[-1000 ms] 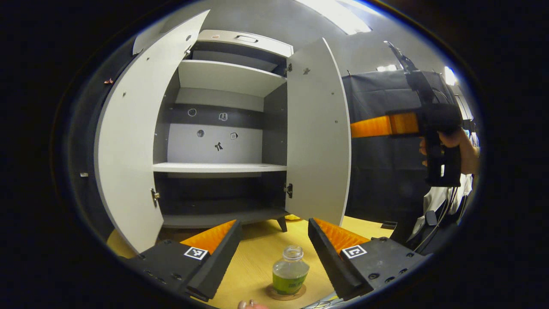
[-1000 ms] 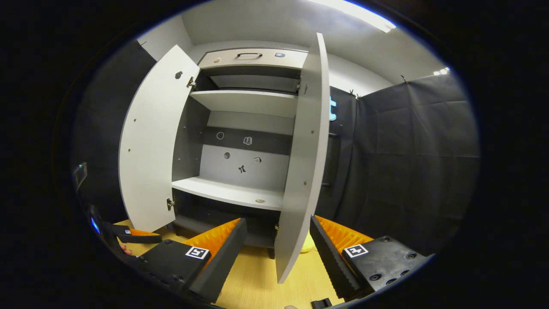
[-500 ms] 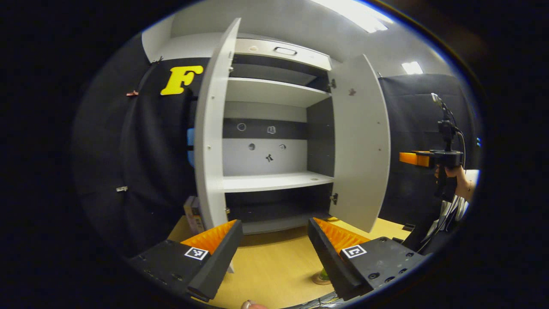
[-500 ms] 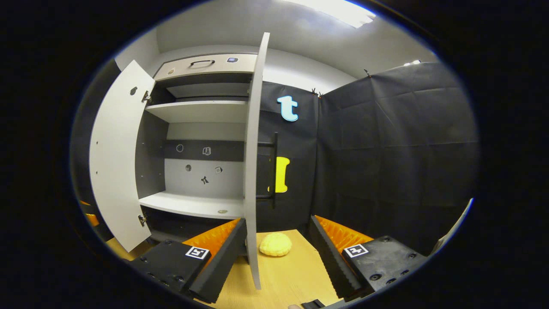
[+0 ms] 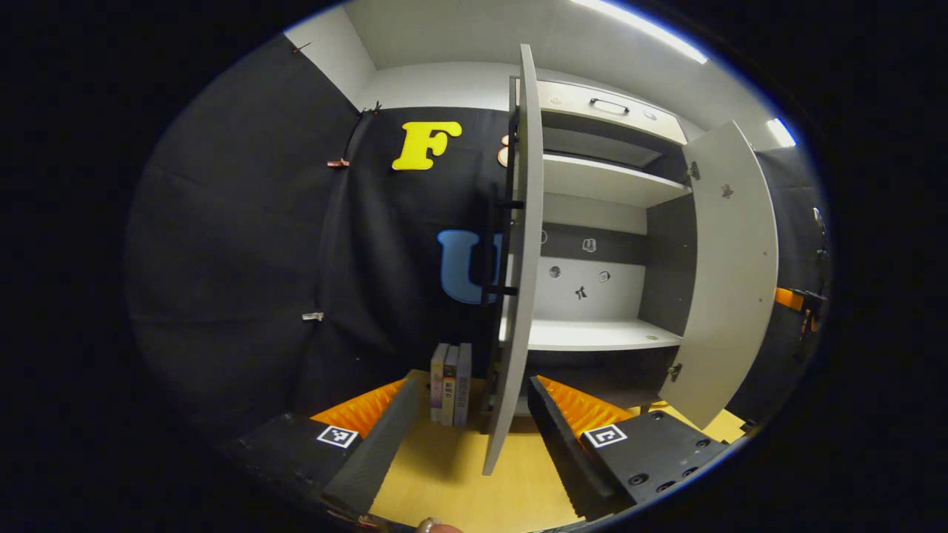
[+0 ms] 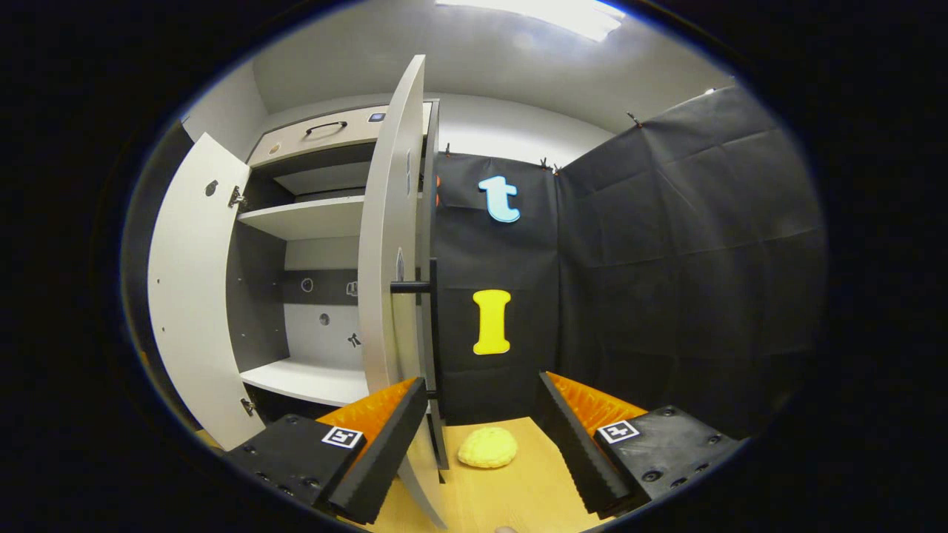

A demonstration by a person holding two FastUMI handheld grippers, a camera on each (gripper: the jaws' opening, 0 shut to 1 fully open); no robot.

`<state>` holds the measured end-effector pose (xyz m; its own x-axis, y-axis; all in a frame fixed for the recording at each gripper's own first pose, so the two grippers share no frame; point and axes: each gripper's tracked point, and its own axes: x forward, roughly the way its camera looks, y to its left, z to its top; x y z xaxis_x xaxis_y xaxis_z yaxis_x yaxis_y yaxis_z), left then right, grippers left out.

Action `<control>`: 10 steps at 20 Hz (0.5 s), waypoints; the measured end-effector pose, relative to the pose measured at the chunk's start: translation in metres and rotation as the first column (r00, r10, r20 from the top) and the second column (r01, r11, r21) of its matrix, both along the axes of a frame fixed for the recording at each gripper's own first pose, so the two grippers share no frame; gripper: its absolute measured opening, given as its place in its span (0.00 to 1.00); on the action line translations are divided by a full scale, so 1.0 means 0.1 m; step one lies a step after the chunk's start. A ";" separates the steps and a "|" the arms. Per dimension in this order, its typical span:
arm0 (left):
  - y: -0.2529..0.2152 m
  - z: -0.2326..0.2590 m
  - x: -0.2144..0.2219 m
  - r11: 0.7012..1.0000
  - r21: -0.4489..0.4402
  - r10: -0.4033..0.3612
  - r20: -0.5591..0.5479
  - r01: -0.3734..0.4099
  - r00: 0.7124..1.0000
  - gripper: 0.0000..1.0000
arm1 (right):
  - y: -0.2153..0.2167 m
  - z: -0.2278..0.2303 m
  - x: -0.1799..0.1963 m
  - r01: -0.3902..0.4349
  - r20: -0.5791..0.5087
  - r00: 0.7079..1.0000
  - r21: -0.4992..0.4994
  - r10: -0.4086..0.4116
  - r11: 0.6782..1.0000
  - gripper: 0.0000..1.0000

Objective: Grasp the bottle in the cabinet with the left hand and place it on the coaster, then close the right door with the right hand and the left door with the left hand.

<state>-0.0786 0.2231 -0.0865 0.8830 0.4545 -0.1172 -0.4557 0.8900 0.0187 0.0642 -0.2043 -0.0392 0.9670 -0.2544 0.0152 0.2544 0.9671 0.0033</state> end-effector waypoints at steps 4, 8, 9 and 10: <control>0.01 0.05 0.02 1.000 0.005 0.024 0.002 -0.024 1.000 0.95 | 0.08 0.00 0.07 -0.066 -0.013 0.998 -0.053 0.065 0.996 0.95; 0.01 0.04 0.04 0.999 0.012 0.048 -0.020 -0.048 0.999 0.95 | 0.31 -0.05 0.13 -0.142 -0.016 0.990 0.001 0.142 0.990 0.95; 0.01 0.03 0.04 0.999 0.013 0.048 -0.017 -0.047 0.999 0.95 | 0.39 -0.05 0.16 -0.164 -0.013 0.986 -0.005 0.164 0.986 0.95; 0.02 0.03 0.03 0.999 0.016 0.047 -0.018 -0.046 0.999 0.95 | 0.46 -0.05 0.18 -0.184 -0.013 0.983 -0.017 0.184 0.983 0.95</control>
<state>-0.0752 0.2247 -0.0833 0.8586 0.4970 -0.1258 -0.4960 0.8673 0.0415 0.0821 -0.1586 -0.0446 0.9974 -0.0718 0.0074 0.0719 0.9973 -0.0168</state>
